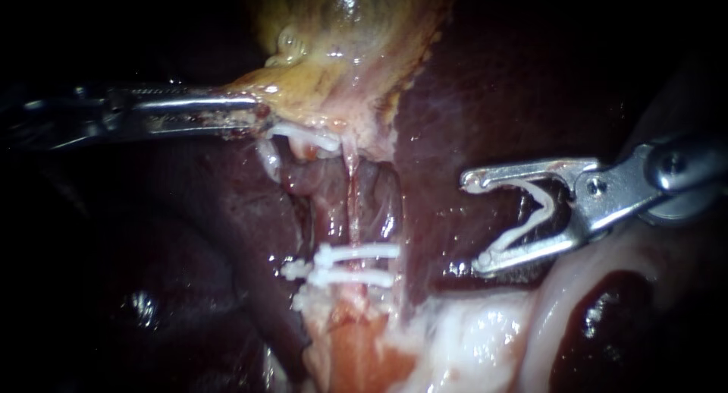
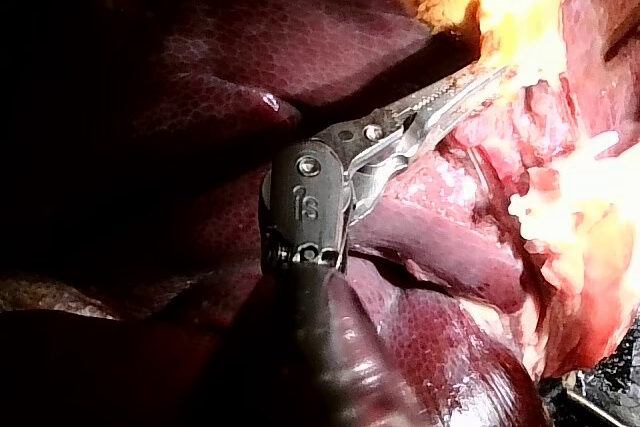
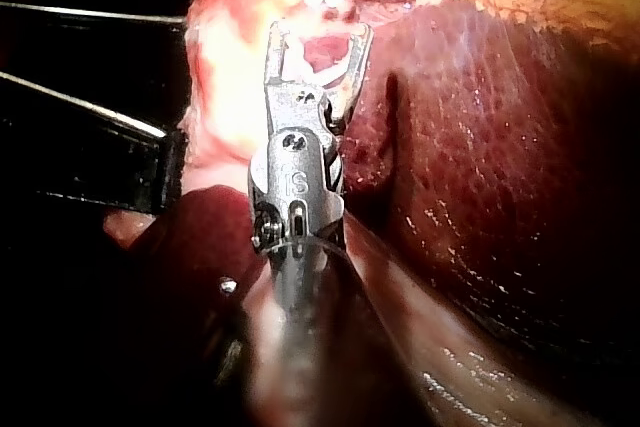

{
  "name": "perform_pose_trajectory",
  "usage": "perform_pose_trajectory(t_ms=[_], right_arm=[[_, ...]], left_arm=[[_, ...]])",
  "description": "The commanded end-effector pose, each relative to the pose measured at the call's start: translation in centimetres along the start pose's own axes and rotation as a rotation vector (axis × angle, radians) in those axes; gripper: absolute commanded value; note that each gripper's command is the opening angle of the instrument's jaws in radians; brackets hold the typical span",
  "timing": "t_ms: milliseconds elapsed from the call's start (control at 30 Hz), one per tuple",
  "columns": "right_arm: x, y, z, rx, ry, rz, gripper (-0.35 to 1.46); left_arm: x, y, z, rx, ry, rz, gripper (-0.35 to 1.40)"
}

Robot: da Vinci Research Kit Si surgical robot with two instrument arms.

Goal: Clipping third clip right tube

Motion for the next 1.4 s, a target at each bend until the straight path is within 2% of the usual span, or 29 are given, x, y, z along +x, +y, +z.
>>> perform_pose_trajectory(t_ms=[33,167,233,333,433,567,767,900,1033,1200,1300,1400], right_arm=[[0.00,0.00,0.00,0.000,0.000,0.000,0.50],[0.00,0.00,0.00,0.000,0.000,0.000,0.50],[0.00,0.01,0.01,-0.001,0.000,0.001,0.50],[0.01,0.01,0.01,-0.001,-0.003,0.001,0.50],[0.02,0.02,0.02,-0.001,-0.003,0.002,0.50],[0.07,0.07,0.06,-0.007,0.009,0.001,0.50],[0.26,0.29,0.29,-0.024,0.016,0.209,0.50],[0.32,0.43,0.55,-0.042,0.018,0.287,0.50],[0.32,0.57,0.81,-0.060,0.025,0.333,0.50],[0.24,0.72,1.18,-0.083,0.029,0.380,0.50],[0.20,0.77,1.38,-0.081,0.034,0.389,0.50],[0.21,0.80,1.53,-0.063,0.061,0.406,0.50]], left_arm=[[0.03,0.01,-0.03,-0.001,-0.001,-0.001,-0.35],[0.25,0.02,-0.20,-0.013,-0.008,-0.015,-0.35],[0.40,0.04,-0.32,-0.010,0.006,-0.030,-0.35],[0.57,0.08,-0.48,-0.004,0.024,-0.017,-0.35],[0.64,0.11,-0.57,-0.003,0.033,-0.010,-0.35],[0.63,0.11,-0.58,0.000,0.033,-0.009,-0.35],[0.62,0.12,-0.56,0.001,0.034,-0.008,-0.35],[0.61,0.12,-0.55,0.002,0.034,-0.008,-0.35],[0.60,0.12,-0.54,0.003,0.035,-0.007,-0.35],[0.60,0.12,-0.52,0.004,0.035,-0.007,-0.35],[0.60,0.13,-0.52,0.004,0.035,-0.007,-0.35],[0.60,0.13,-0.51,0.005,0.035,-0.007,-0.35]])
